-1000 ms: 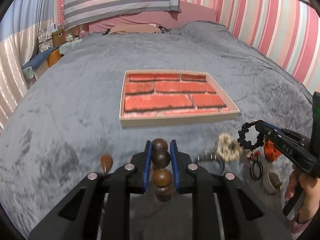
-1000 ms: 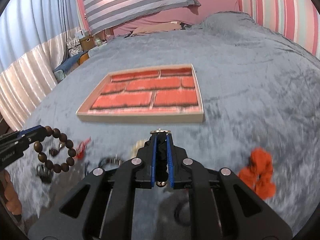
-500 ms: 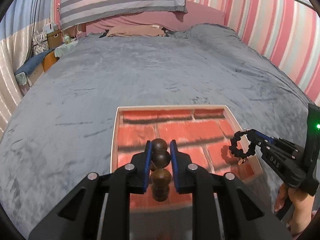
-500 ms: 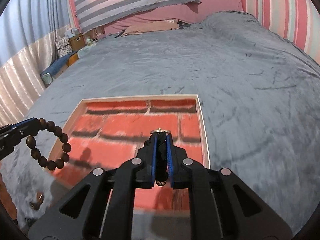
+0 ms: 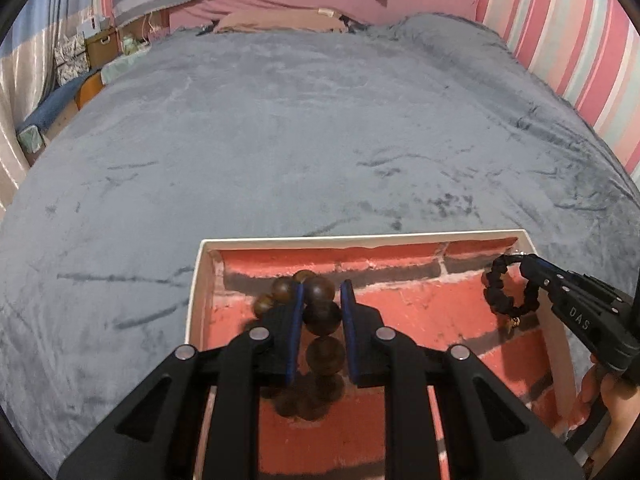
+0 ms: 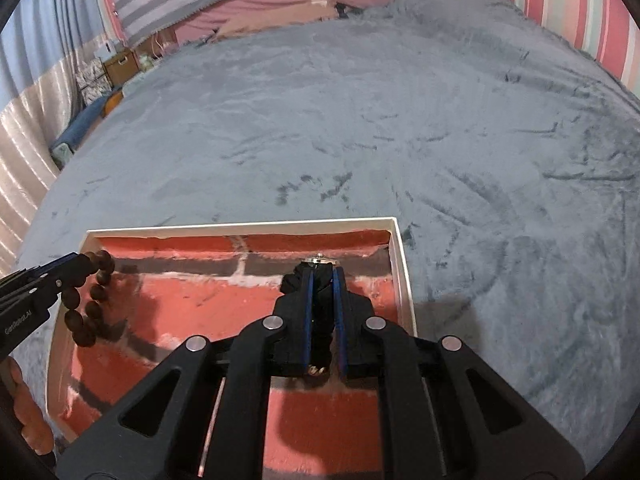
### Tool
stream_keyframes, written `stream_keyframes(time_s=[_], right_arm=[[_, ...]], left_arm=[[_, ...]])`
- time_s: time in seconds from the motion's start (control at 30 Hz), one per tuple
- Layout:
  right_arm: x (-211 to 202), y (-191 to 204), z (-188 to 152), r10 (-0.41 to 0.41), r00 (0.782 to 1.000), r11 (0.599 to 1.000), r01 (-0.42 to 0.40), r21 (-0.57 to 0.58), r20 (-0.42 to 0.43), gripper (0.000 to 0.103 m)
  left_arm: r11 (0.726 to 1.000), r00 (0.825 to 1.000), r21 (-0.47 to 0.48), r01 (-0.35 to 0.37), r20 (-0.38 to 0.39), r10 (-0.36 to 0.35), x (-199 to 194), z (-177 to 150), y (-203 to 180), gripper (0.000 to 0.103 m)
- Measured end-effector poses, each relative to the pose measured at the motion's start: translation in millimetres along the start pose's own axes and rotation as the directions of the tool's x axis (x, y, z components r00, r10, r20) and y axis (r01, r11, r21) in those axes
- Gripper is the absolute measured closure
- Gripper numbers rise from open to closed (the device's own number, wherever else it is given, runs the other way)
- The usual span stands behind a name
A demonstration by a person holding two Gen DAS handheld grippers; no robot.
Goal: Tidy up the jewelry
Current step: 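Carry the bead bracelet and black scrunchie with both tools over the brick-lined tray, then open both tools to drop the bracelet and scrunchie into the tray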
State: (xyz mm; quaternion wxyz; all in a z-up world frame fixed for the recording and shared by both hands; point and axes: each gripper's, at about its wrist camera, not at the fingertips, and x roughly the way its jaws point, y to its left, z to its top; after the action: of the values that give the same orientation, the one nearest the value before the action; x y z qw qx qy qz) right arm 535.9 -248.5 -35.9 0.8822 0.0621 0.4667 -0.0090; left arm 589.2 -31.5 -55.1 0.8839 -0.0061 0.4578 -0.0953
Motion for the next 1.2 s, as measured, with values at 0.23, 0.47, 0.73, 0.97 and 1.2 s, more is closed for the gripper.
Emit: stream_keyframes(time_s=[0.23,0.47,0.73,0.97,1.2], right_arm=[[21.6,-2.6,0.1,-0.025,0.998,1.0,0.024,-0.01,-0.063,0.092],[33.8,-2.0,-1.6,-0.034,0.991,0.999,0.031,-0.02,-0.126,0.088],[22.3,-2.3,-1.9,-0.024,0.993,1.0,0.022,-0.013,-0.116,0.061],[-27.5,-10.5,-11.4,-0.01,1.0,1.0,0.01,-0.024,0.001,0.03],[-83.9,-21.0,-35.4,-0.002,0.995,1.0,0.002,-0.001,0.1,0.005]], left_arm=[[0.999,0.998,-0.029,-0.019,-0.063,0.017,29.3,-2.5,10.9,0.084],[0.999,0.993,0.005,-0.044,-0.111,0.044,41.7,-6.9,5.5,0.082],[0.998,0.99,0.031,-0.06,-0.128,0.064,37.1,-6.7,-1.3,0.072],[0.994,0.996,0.082,-0.076,-0.037,0.079,-10.8,-7.7,-11.2,0.033],[0.996,0.995,0.051,-0.077,0.073,0.073,-83.6,-28.0,6.8,0.017]])
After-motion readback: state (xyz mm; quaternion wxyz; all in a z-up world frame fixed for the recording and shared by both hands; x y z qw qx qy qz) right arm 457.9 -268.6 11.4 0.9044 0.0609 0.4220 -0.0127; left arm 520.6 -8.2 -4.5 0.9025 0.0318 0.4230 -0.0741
